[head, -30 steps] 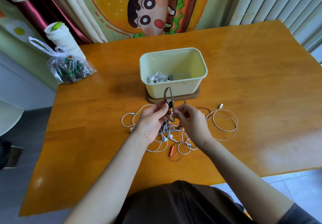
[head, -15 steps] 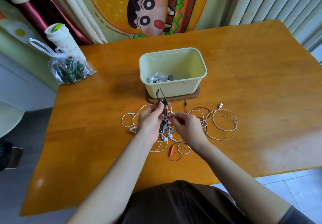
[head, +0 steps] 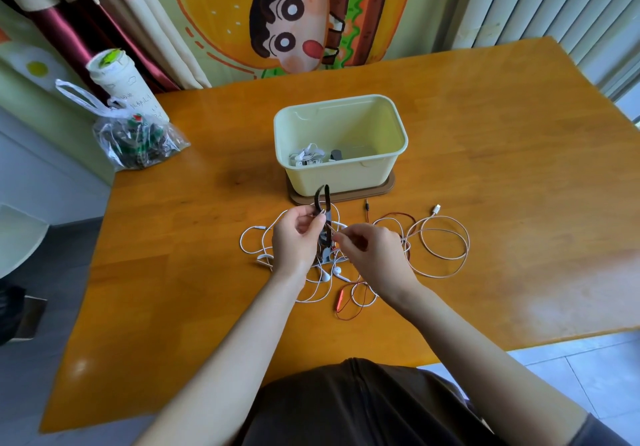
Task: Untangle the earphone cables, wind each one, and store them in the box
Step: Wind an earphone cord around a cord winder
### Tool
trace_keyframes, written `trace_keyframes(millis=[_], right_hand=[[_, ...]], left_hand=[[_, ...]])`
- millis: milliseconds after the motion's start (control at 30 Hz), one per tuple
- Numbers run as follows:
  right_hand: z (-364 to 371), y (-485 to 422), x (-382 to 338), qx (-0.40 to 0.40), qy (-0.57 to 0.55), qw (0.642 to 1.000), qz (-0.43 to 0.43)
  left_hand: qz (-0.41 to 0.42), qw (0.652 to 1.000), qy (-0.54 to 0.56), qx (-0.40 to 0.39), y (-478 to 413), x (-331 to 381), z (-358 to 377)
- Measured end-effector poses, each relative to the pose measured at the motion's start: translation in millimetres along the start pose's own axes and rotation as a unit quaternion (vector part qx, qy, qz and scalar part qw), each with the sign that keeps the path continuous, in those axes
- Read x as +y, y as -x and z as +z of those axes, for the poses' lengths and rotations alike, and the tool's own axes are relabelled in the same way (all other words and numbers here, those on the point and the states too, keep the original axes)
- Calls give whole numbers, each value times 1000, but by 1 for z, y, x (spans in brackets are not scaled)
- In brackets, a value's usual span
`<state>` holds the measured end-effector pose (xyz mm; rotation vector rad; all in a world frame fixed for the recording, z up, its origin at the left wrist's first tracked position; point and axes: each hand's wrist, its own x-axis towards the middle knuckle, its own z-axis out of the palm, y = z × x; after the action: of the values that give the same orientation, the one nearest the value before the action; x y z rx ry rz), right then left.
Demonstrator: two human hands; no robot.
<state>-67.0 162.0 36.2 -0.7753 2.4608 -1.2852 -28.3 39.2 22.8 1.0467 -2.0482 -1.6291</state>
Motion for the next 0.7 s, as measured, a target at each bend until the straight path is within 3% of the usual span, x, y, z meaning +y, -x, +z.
trace_keyframes(millis=[200,367,533,700], right_hand=[[-22,-15,7,-22,70,995,-67],[-36,-29,14,9,73,994,-82],[-42,-35,18,36,-1,998,-45],[-45,-39,20,8,-56,998,-1]], left_hand=[[83,989,-104,-70,-4,-4,-8],[116,972,-145,-145,0,3,-10],[75,968,-81,-223,-2,9,-14],[10,955,14,-297,-1,16,-21]])
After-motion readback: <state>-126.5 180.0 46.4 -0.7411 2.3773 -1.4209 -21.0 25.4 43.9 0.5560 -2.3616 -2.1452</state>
